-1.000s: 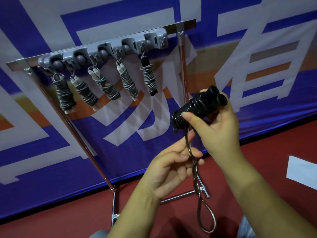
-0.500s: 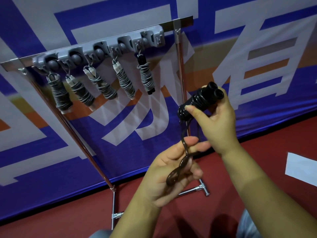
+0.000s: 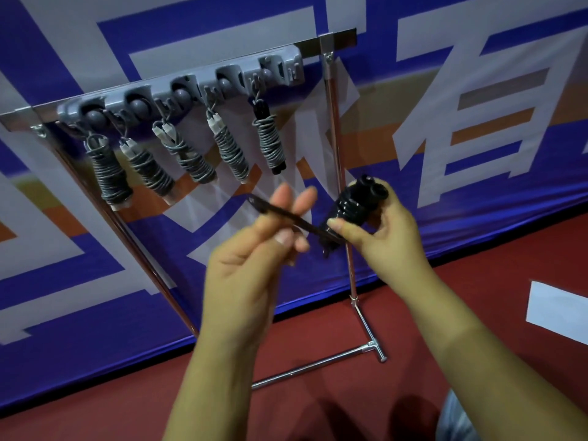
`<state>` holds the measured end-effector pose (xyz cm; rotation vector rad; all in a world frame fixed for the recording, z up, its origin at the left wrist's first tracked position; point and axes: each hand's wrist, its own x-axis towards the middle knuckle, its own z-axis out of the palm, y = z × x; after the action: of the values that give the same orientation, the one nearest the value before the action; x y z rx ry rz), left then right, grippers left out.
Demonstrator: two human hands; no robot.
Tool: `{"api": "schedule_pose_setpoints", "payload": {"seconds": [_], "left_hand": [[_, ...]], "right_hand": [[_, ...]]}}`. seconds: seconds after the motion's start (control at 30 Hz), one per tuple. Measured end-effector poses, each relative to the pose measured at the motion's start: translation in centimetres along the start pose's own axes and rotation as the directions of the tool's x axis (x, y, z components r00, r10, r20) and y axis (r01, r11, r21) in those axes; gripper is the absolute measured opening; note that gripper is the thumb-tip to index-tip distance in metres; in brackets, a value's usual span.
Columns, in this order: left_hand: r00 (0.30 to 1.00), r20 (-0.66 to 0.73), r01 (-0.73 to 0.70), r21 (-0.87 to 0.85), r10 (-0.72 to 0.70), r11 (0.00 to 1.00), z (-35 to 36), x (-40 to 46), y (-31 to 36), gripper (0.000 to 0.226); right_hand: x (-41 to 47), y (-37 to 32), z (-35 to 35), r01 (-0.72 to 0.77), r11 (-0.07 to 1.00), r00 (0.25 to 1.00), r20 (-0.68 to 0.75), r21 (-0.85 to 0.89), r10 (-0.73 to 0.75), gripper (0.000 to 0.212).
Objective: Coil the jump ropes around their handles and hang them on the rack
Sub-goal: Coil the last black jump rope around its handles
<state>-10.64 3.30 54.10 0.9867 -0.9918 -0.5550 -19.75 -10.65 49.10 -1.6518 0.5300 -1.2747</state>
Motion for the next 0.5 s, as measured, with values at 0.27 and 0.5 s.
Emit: {"api": "schedule_pose_setpoints", "payload": {"seconds": [0.27,0.5], "left_hand": [[0.98,-0.139,-0.053,0.519,0.145,0.853,-3.2,3.7,-1.4,0.025],[0.969,0.029,-0.154,0.849,0.246,0.506,-5.2,5.7,-2.6,0.018]], "right_hand": [[-2.3,0.7,-1.6,-0.156,0.97,0.97,0.212,0.185,0.116,0.045],[-2.4,-0.4,-2.2,-0.316,0.894,0.91,0.367,0.316,0.192,0.046]]}}
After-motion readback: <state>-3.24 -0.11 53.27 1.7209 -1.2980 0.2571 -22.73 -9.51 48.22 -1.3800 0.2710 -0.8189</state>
